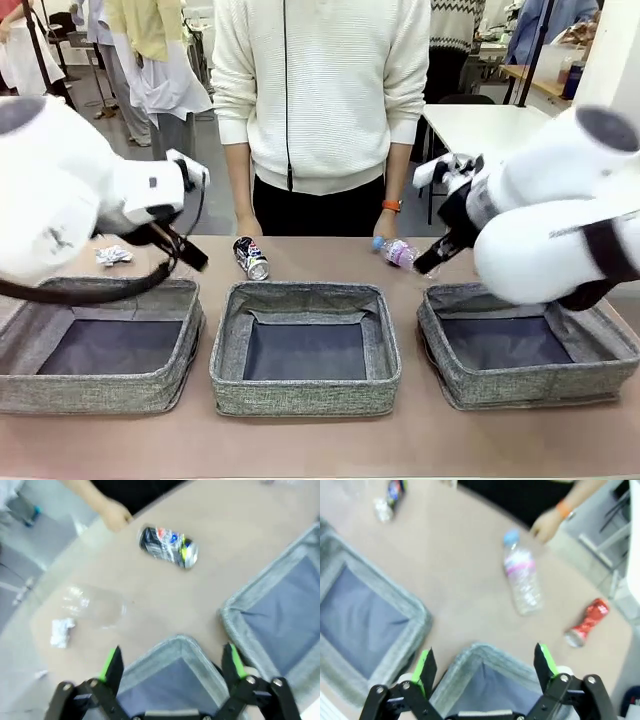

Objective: Sort the waste into the appropriate baskets.
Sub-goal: Pick up the waste item pointed out by the person.

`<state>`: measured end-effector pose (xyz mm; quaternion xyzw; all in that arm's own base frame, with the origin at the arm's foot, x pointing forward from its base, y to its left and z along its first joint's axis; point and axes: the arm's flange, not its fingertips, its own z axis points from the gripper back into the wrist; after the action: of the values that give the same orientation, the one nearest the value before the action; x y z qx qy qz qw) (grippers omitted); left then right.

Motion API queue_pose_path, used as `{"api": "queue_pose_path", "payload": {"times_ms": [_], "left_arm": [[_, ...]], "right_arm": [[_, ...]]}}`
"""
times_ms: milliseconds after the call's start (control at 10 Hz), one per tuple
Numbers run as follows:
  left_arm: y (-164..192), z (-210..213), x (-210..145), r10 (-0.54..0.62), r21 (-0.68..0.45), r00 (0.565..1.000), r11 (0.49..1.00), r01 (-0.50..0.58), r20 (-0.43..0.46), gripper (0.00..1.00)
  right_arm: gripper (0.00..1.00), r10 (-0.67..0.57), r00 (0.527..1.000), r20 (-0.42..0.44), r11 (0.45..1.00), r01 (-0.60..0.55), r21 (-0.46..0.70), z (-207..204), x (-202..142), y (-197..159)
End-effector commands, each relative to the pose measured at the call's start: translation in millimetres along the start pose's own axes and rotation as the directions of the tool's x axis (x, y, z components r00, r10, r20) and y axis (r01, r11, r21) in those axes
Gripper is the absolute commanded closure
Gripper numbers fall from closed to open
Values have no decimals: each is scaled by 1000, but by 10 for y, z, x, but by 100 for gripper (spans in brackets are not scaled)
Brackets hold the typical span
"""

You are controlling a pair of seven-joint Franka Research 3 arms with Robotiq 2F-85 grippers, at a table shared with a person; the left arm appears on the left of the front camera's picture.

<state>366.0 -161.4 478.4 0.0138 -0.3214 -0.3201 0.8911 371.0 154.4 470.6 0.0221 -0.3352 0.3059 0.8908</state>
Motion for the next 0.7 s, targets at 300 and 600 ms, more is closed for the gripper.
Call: {"api": "queue_pose_path", "payload": {"times_ms": [300, 600], "left_arm": [[-145, 952, 92, -36, 76, 997, 997, 30, 70, 0], [775, 1173, -787, 358, -519, 926, 818, -249, 120, 0]], "right_arm": [[0, 17, 1000, -12, 998, -16, 64, 442, 118, -60], [0, -344, 938, 49, 796, 264, 545, 680, -547, -712]]}}
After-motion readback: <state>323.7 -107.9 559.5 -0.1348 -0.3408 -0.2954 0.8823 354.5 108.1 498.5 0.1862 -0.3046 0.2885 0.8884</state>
